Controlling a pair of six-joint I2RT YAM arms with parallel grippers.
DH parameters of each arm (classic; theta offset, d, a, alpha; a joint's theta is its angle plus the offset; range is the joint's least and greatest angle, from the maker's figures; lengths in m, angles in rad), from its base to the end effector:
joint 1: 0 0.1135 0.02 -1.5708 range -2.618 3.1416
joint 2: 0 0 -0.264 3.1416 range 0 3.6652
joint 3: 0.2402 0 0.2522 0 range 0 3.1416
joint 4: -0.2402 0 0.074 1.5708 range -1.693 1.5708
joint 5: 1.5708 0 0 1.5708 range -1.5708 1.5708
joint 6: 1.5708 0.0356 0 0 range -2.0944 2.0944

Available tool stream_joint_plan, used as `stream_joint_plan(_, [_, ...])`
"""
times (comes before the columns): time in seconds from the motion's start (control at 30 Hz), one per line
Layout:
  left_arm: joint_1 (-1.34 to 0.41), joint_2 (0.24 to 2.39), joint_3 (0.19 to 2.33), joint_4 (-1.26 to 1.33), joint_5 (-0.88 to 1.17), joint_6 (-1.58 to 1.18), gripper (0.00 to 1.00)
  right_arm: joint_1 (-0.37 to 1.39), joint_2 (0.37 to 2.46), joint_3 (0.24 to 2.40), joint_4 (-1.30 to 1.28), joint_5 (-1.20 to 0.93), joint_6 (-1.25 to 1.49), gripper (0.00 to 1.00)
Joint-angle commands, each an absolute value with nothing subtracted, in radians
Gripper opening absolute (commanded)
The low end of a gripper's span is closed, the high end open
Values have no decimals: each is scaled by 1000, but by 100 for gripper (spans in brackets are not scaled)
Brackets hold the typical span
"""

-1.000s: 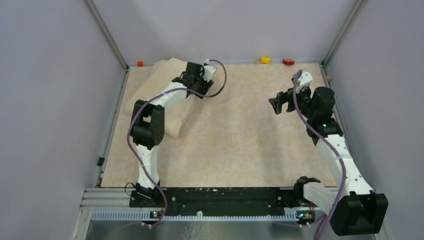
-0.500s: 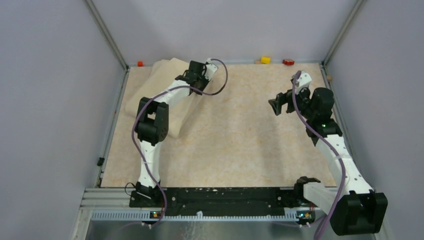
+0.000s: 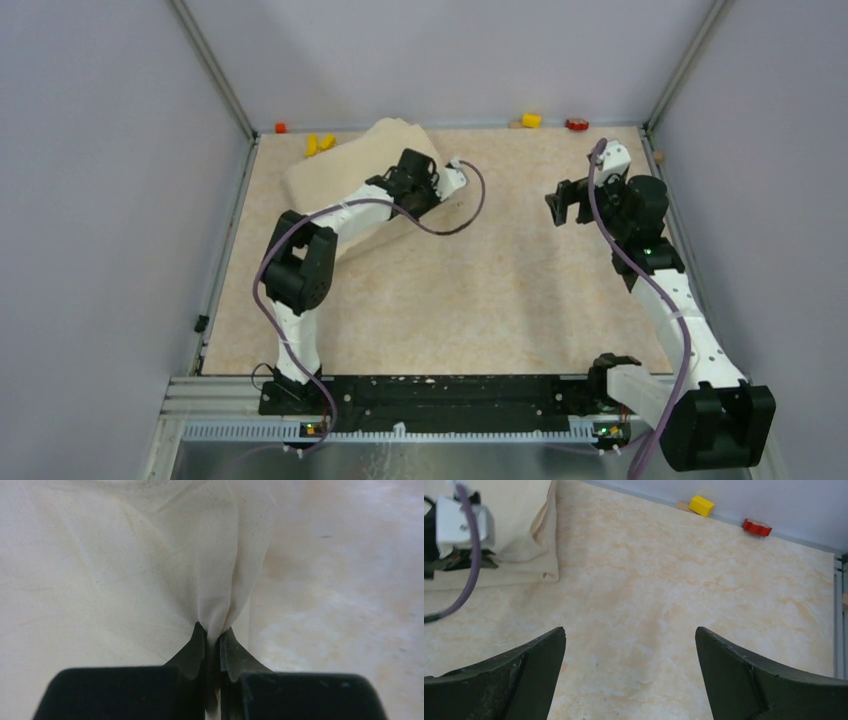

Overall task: Open and lay out the surgical kit
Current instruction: Move the surgical kit at the center of the board.

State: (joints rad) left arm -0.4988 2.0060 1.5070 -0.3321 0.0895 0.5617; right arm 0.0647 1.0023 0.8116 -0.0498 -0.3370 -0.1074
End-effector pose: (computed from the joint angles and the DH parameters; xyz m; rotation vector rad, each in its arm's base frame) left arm 0.3927 -0.2175 0.2075 1.2490 2.0482 -0.0781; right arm 0.2330 0.0269 0.3228 -0.3918 1.7629 0.2745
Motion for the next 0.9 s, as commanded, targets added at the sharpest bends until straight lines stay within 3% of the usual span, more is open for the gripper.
stream_joint_plan(0.0, [-674,1915,1391,-390,268,652,0,62,1008,860,-49,-181,-73,99])
stream_joint_plan(0.37, [-938,2024,1521,-392,215,698,0,-41,1008,880,-81,-164,-28,99])
stream_joint_plan(0.6, [-956,2134,1697,-411,99,564,0,-70,1019,888,-91,-175,-27,99])
stream_joint_plan(0.87, [-952,2159,1712,-383,16,412,2,-71,1059,910,-111,-143,-34,99])
